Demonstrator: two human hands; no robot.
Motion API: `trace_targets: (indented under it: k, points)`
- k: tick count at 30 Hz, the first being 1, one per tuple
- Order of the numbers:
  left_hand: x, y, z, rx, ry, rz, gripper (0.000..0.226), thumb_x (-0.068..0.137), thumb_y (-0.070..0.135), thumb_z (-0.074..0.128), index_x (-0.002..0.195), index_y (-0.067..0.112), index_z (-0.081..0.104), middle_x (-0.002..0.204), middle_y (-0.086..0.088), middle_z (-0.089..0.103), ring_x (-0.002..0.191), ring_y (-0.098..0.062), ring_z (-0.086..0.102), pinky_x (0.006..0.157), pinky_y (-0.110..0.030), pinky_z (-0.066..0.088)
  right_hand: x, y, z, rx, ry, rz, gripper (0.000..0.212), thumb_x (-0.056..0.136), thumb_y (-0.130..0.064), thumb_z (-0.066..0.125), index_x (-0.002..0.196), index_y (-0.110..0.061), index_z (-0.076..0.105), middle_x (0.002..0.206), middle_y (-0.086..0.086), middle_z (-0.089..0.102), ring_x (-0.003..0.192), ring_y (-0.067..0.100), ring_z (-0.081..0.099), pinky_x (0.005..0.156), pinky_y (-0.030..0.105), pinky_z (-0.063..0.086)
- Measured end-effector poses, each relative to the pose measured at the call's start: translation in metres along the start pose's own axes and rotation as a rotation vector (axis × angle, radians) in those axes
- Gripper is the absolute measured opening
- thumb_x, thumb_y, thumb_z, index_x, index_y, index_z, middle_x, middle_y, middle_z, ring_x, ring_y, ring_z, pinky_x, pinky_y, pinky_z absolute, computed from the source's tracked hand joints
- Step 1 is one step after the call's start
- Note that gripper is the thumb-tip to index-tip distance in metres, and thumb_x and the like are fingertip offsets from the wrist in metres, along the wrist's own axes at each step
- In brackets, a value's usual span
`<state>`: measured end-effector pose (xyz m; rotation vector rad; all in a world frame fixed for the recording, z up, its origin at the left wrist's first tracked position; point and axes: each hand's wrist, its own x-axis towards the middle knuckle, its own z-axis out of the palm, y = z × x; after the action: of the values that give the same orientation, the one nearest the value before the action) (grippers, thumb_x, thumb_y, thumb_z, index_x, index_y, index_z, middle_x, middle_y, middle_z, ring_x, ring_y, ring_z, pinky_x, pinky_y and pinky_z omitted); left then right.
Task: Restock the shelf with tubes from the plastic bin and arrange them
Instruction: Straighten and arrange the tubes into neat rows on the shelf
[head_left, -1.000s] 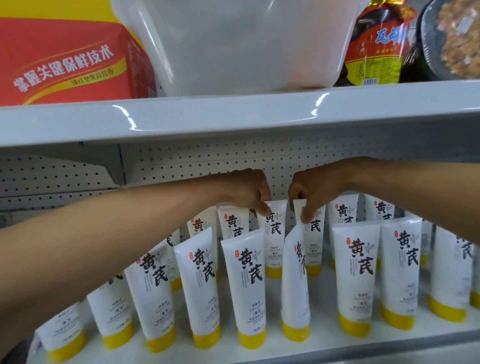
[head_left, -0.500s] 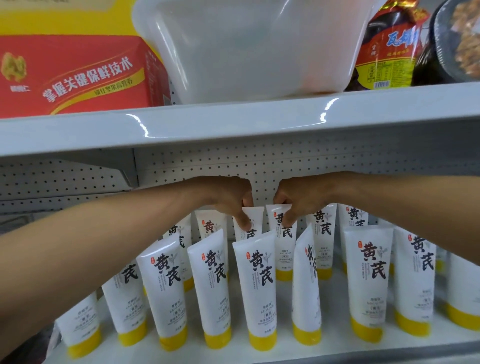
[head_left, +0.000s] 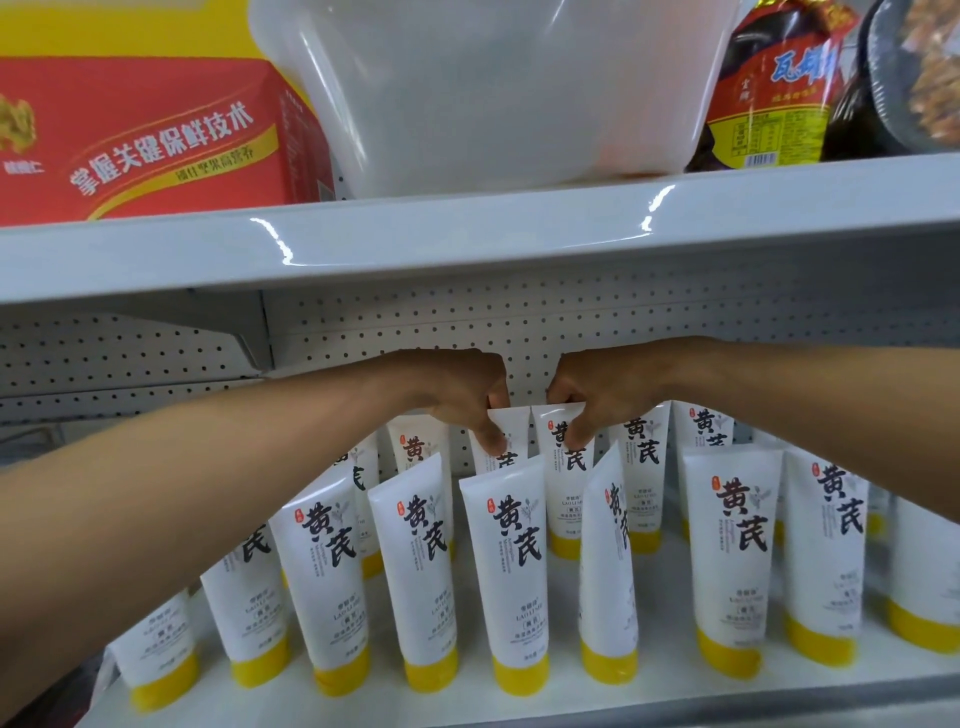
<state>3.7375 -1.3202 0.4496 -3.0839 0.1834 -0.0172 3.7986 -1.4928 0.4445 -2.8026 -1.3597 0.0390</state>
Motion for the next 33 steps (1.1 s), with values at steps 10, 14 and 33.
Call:
trace_targets:
  k: [10, 14, 33]
  points:
    - [-0.001, -0.006, 0.003, -0.014, 0.016, 0.005, 0.037, 0.079, 0.036, 0.077, 0.112, 0.02, 0.072, 0.11, 0.007, 0.071, 0.096, -0.008, 0.063, 0.089, -0.024, 0.047, 0.002, -0.005, -0.001, -0.022, -0.028, 0.03, 0.023, 0.086, -0.03, 0.07, 0.105, -0.018, 0.067, 0.104, -0.007, 0.07, 0.085, 0.006, 0.063, 0.078, 0.021, 0.052]
    - [-0.001, -0.007, 0.004, -0.007, 0.009, 0.008, 0.039, 0.08, 0.035, 0.076, 0.115, 0.018, 0.07, 0.114, 0.005, 0.07, 0.101, -0.011, 0.062, 0.093, -0.026, 0.047, 0.002, -0.006, 0.0, -0.035, -0.032, 0.04, 0.03, 0.085, -0.03, 0.071, 0.112, -0.017, 0.067, 0.109, -0.006, 0.07, 0.091, 0.008, 0.064, 0.088, 0.026, 0.053]
    - [-0.039, -0.053, -0.011, -0.066, -0.015, -0.102, 0.03, 0.079, 0.045, 0.074, 0.104, 0.03, 0.072, 0.098, 0.019, 0.07, 0.098, -0.003, 0.063, 0.104, -0.039, 0.045, 0.009, -0.038, -0.006, 0.067, 0.117, -0.08, 0.035, 0.084, -0.035, 0.07, 0.116, -0.023, 0.061, 0.108, -0.008, 0.066, 0.099, 0.01, 0.062, 0.093, 0.033, 0.052]
